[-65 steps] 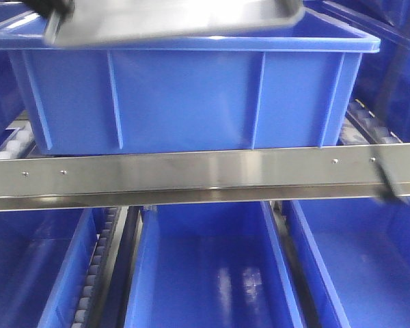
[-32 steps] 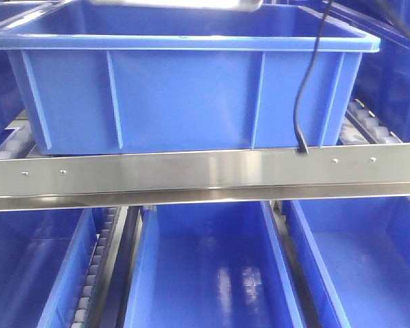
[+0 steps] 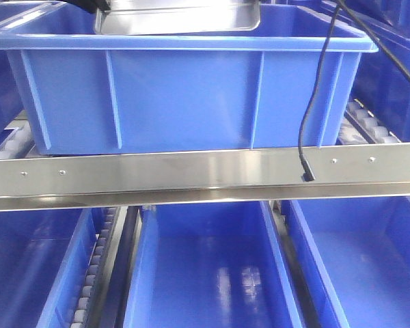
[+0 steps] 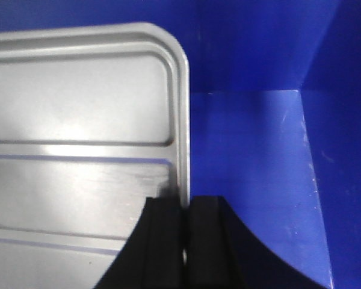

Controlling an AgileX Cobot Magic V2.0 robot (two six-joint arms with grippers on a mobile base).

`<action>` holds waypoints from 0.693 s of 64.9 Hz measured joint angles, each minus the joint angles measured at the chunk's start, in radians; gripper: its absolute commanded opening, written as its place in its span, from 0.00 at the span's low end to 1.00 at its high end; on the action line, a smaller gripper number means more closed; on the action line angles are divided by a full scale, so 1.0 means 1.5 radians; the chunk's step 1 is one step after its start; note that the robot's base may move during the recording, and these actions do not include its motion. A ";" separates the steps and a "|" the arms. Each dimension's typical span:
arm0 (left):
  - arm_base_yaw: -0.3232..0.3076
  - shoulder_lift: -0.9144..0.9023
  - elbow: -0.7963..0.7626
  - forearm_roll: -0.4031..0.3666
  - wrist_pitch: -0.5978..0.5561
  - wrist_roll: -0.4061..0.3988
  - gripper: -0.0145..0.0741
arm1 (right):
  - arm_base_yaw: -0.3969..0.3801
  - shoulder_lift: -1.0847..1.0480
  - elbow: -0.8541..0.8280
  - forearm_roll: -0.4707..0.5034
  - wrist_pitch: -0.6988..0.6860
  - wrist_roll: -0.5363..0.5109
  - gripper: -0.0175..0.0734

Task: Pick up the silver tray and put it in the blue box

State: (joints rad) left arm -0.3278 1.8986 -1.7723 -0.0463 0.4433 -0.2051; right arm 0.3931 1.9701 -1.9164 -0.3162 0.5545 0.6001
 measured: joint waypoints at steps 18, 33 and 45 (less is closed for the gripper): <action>0.000 0.000 -0.003 0.044 0.006 0.000 0.38 | 0.002 0.000 0.000 0.007 -0.010 0.000 0.59; 0.016 -0.003 -0.004 0.044 0.006 0.000 0.38 | 0.000 0.000 0.000 -0.007 -0.014 0.000 0.69; 0.029 -0.020 -0.004 0.046 0.007 0.000 0.14 | -0.003 -0.003 0.000 -0.015 -0.014 0.000 0.41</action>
State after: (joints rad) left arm -0.2843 1.8682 -1.7785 0.0221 0.4544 -0.2051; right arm 0.3894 1.9661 -1.9164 -0.3392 0.5329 0.5995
